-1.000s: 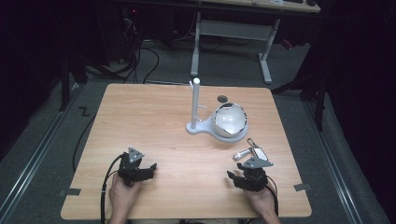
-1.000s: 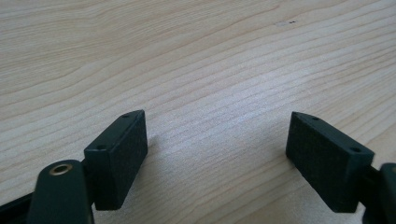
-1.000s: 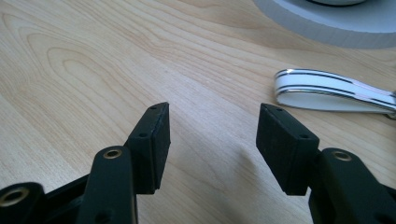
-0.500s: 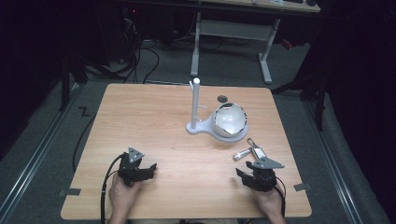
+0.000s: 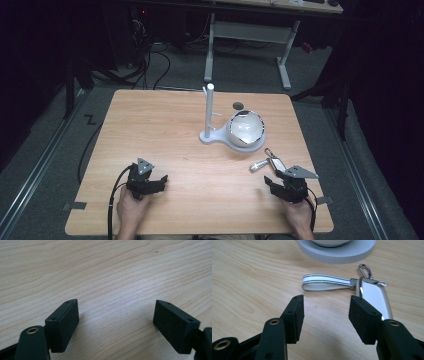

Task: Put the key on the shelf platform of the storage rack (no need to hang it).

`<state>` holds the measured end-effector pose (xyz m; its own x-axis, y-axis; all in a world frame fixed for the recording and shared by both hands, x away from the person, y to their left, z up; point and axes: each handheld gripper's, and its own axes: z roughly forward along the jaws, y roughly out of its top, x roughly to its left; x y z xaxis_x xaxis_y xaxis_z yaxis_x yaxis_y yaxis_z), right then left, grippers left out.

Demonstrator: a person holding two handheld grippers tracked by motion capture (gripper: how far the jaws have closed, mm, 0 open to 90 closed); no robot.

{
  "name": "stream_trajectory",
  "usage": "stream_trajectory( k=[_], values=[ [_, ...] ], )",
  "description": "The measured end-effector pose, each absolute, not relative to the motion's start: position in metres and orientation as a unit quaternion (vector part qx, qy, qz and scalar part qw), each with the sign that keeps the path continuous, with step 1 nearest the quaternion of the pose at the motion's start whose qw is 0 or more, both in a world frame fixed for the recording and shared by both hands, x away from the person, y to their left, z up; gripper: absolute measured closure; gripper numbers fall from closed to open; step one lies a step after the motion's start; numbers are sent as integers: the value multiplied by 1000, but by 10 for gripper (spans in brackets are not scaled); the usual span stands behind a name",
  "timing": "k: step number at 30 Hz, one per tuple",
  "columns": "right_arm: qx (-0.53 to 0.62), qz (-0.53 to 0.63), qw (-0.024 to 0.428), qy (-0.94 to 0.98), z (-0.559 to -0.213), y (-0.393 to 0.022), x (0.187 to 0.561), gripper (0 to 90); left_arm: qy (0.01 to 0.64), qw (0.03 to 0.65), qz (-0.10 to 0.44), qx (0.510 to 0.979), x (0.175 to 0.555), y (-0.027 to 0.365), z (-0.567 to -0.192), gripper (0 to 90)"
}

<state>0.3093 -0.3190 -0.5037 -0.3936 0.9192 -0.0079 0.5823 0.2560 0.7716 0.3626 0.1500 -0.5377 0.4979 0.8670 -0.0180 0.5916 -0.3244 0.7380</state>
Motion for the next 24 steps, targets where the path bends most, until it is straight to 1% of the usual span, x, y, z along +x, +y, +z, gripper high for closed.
stream_trajectory(
  k=[14,24],
  values=[
    [530,349,241,734,-502,-344,323,447,461,353,195,790,363,150,-538,211],
    [557,347,218,722,-505,-358,340,415,462,353,195,790,363,150,-538,211]
  ],
)
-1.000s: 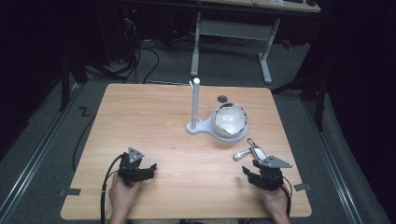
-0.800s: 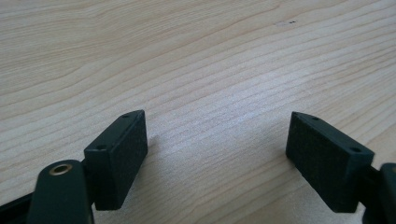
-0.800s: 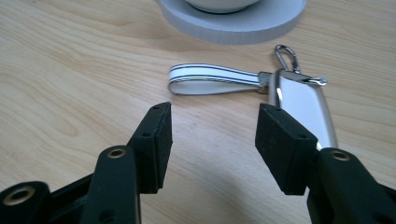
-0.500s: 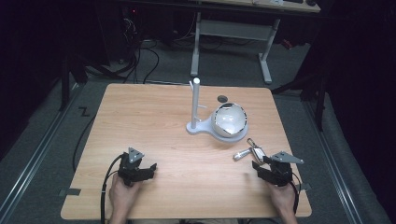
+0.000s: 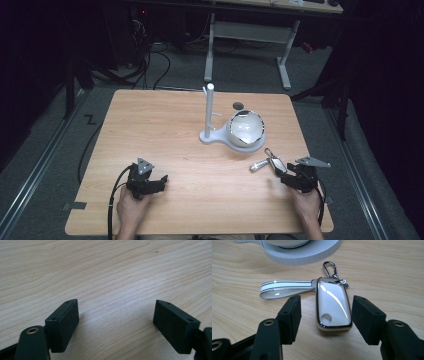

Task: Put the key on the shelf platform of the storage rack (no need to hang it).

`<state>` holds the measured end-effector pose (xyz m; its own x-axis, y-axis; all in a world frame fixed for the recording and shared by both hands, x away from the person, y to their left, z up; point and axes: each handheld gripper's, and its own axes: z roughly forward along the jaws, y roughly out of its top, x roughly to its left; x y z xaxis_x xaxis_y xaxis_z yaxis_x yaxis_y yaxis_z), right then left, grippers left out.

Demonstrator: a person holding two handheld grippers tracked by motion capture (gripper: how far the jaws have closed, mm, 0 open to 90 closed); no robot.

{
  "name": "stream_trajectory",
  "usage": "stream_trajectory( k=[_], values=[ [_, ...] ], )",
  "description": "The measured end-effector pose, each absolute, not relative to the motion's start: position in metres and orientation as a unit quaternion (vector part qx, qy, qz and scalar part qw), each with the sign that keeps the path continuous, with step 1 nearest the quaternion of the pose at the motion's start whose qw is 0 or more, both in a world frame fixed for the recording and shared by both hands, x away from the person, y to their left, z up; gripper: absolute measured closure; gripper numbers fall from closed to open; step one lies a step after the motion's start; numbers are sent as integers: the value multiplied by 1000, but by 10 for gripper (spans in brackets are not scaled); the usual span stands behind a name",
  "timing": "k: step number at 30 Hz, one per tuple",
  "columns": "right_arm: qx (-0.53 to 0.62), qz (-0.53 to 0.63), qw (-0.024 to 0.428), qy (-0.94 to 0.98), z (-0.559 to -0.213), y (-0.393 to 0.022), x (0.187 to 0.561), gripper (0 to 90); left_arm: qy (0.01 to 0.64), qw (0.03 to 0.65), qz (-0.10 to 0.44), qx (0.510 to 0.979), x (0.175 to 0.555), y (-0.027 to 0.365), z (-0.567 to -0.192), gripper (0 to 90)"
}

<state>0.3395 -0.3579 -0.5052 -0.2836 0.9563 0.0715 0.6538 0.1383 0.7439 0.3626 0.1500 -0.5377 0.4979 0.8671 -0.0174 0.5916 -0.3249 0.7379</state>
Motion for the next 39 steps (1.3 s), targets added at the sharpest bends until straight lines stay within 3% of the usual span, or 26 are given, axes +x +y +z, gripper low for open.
stream_trajectory(
  k=[27,39],
  values=[
    [569,330,202,726,-524,-359,369,380,462,353,195,790,363,150,-538,211],
    [552,308,232,739,-527,-351,370,446,461,353,195,790,363,150,-538,211]
  ],
)
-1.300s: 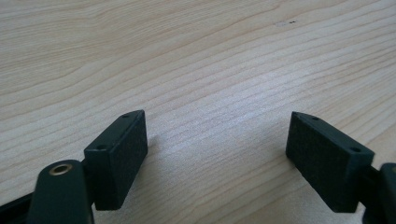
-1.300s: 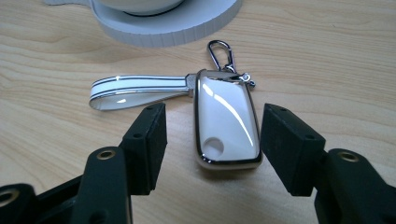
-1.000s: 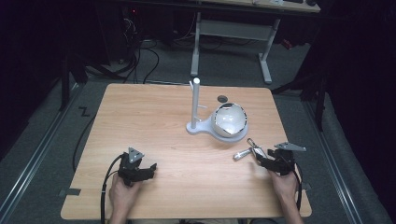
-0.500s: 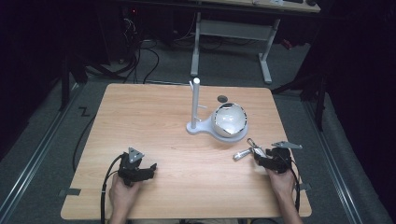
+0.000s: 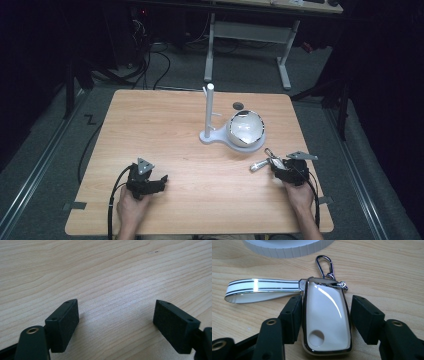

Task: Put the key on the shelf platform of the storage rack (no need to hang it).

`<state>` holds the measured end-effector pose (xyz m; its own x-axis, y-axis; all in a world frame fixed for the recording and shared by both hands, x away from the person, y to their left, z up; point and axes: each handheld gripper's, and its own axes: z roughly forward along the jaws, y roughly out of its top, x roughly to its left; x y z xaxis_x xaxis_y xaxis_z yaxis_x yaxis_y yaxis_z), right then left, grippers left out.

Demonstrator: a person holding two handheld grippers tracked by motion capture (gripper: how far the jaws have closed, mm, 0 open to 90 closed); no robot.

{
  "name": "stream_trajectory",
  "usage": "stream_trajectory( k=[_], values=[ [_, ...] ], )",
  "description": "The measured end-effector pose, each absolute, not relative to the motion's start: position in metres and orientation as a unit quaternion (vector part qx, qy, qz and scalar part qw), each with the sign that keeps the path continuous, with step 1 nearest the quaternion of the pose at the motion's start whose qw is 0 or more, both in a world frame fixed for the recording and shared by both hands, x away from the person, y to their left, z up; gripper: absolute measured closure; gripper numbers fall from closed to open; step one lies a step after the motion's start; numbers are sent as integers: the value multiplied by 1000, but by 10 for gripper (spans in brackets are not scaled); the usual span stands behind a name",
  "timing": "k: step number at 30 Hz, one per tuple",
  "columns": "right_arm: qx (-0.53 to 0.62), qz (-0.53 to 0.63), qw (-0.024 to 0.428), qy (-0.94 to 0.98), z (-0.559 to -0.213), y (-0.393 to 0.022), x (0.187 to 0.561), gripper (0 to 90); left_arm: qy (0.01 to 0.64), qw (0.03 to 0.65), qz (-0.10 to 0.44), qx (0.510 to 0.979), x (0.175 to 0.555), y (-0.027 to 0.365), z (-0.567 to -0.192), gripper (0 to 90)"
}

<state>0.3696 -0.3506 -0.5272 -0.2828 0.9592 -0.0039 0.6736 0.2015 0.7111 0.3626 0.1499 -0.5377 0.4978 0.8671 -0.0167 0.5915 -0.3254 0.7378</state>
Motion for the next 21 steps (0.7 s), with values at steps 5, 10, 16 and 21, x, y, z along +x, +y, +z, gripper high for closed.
stream_trajectory(
  k=[5,10,16,21],
  values=[
    [550,305,236,741,-527,-349,369,480,462,353,195,790,363,150,-538,211],
    [552,303,239,740,-527,-348,369,489,462,353,195,790,363,150,-538,211],
    [551,303,235,741,-526,-349,369,498,461,353,195,791,363,150,-538,211],
    [556,306,226,739,-523,-351,367,502,461,353,195,791,363,150,-538,211]
  ],
)
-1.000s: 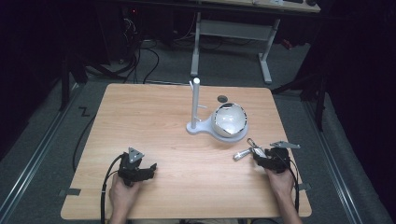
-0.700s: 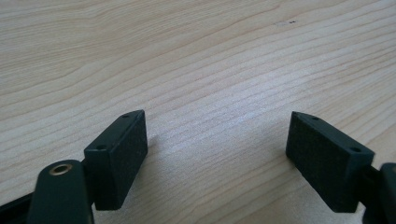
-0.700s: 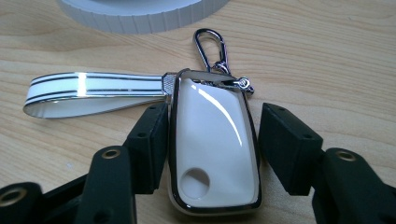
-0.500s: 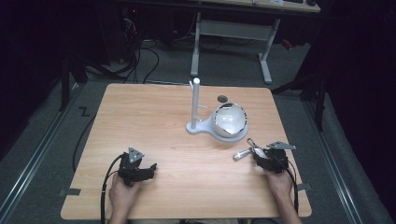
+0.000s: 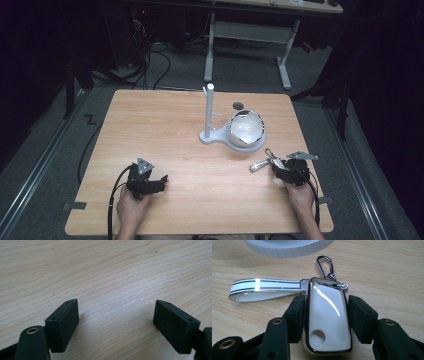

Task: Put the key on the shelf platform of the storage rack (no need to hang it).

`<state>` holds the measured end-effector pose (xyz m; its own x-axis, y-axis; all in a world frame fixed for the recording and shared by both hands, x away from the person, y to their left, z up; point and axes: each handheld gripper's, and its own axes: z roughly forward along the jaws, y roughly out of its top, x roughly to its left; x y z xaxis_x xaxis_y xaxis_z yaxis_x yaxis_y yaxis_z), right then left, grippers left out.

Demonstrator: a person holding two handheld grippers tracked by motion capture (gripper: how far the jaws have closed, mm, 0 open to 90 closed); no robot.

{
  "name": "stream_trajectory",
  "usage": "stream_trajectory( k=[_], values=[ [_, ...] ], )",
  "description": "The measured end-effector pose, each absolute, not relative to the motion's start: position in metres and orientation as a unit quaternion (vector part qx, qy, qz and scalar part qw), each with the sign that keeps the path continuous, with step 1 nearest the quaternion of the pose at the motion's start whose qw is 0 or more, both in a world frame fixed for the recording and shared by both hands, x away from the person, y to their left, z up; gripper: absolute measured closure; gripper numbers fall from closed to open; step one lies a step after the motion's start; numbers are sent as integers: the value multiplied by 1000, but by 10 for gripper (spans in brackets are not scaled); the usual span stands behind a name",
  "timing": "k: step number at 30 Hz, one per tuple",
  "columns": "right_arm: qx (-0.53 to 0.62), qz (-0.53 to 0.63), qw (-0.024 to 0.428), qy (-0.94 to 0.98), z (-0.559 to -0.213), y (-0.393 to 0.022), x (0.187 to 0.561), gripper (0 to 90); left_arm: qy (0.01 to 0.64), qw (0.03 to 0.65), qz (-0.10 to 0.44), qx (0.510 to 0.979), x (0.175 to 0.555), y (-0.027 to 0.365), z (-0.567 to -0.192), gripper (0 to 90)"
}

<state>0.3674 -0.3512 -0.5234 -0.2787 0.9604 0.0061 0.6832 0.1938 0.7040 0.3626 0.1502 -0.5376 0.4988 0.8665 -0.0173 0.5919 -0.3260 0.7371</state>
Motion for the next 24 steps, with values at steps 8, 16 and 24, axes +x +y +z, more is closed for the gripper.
stream_trajectory(
  k=[8,16,24],
  values=[
    [543,330,221,740,-506,-349,365,506,461,353,194,791,363,150,-538,211],
    [529,359,222,736,-487,-346,360,506,461,352,194,791,363,150,-537,211],
    [513,372,223,740,-468,-345,358,505,461,352,194,791,363,150,-537,211]
  ],
)
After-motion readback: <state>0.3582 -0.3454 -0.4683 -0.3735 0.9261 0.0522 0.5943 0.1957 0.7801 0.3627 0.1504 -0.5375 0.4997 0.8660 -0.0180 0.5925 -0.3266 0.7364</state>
